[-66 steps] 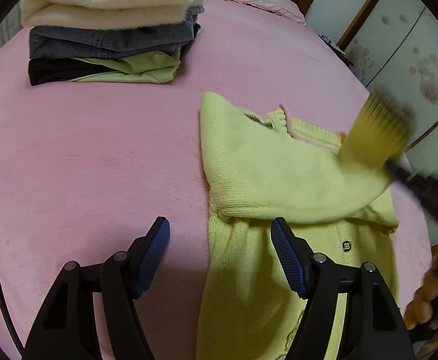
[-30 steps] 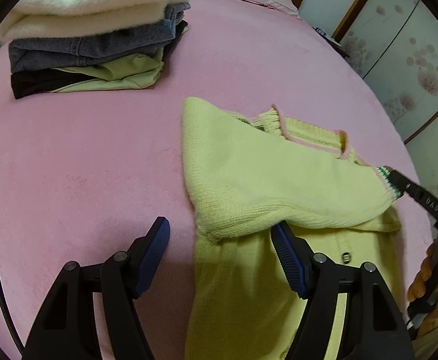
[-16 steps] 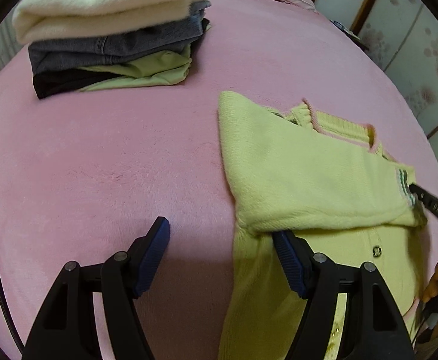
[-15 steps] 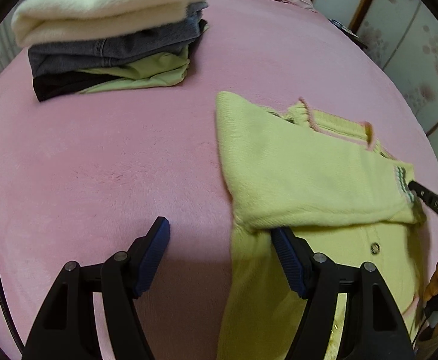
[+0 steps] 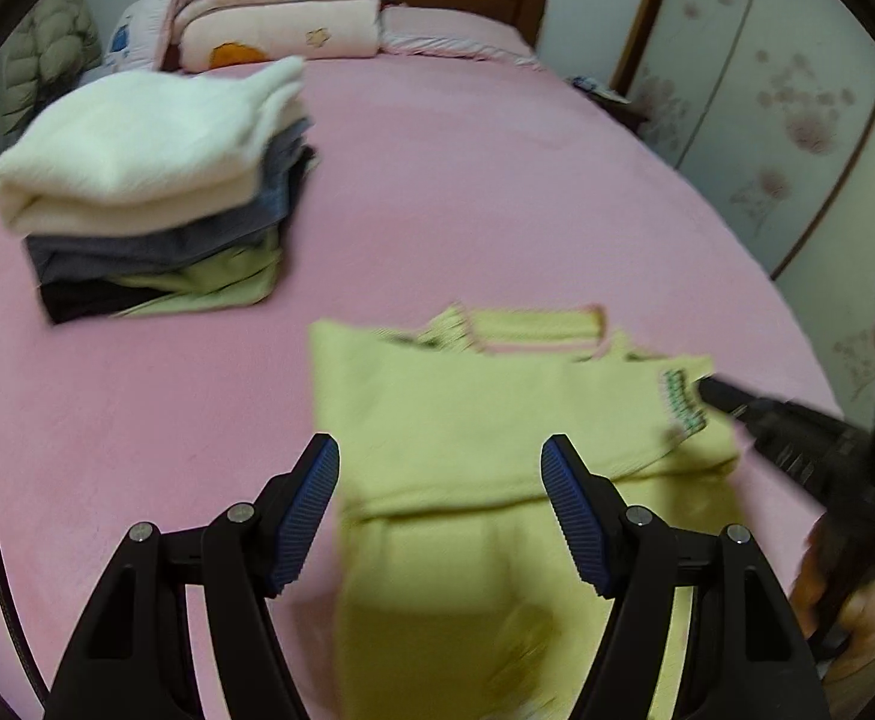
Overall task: Fold large clothes
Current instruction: 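Lay the cuff along the cardigan side edge and open the right tool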
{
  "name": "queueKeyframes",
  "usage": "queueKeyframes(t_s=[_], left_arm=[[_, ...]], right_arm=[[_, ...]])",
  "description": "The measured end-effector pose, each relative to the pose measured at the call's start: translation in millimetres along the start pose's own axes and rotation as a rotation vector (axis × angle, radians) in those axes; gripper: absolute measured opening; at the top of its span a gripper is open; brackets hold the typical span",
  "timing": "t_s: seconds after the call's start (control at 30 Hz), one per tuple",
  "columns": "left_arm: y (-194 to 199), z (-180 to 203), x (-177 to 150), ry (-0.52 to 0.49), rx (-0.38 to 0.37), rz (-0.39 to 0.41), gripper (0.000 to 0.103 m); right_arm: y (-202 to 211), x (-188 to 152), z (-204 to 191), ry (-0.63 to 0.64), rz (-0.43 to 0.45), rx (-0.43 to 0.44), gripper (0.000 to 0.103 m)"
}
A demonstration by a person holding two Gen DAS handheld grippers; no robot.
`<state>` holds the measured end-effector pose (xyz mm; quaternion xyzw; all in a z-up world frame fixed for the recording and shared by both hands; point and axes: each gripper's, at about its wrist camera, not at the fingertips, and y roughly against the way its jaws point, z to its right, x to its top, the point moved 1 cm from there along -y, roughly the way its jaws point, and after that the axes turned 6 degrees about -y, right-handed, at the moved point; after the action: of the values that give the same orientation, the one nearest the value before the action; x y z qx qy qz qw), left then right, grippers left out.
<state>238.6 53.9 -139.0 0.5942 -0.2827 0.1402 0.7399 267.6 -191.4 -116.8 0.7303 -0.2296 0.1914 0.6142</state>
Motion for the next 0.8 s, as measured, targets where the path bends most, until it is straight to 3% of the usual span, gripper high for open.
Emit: queueKeyframes(t_s=[0.07, 0.1, 0.27, 0.33, 0.53, 0.8], left_arm=[[-11, 6, 5, -0.007, -0.014, 0.003, 0.065], [-22, 10, 5, -0.010, -0.016, -0.009, 0.057], [-73, 12, -3, 0.008, -0.011, -0.112, 0.042], [-86, 4, -9, 0.034, 0.001, -0.140, 0.042], [-93, -18, -14, 0.115, -0.060, -0.138, 0.037], [-82, -17, -13, 0.114, -0.055, -0.140, 0.040]], right_arm=[[-12, 0, -12, 0.017, -0.019, 0.015, 0.006], [-18, -1, -16, 0.022, -0.030, 0.024, 0.006], [-53, -11, -12, 0.002, -0.109, 0.030, 0.006], [-66, -16, -1, -0.007, -0.135, -0.014, 0.006], [-63, -18, 34, -0.043, -0.129, -0.091, 0.002], [-49, -18, 53, -0.106, -0.126, -0.084, 0.003]])
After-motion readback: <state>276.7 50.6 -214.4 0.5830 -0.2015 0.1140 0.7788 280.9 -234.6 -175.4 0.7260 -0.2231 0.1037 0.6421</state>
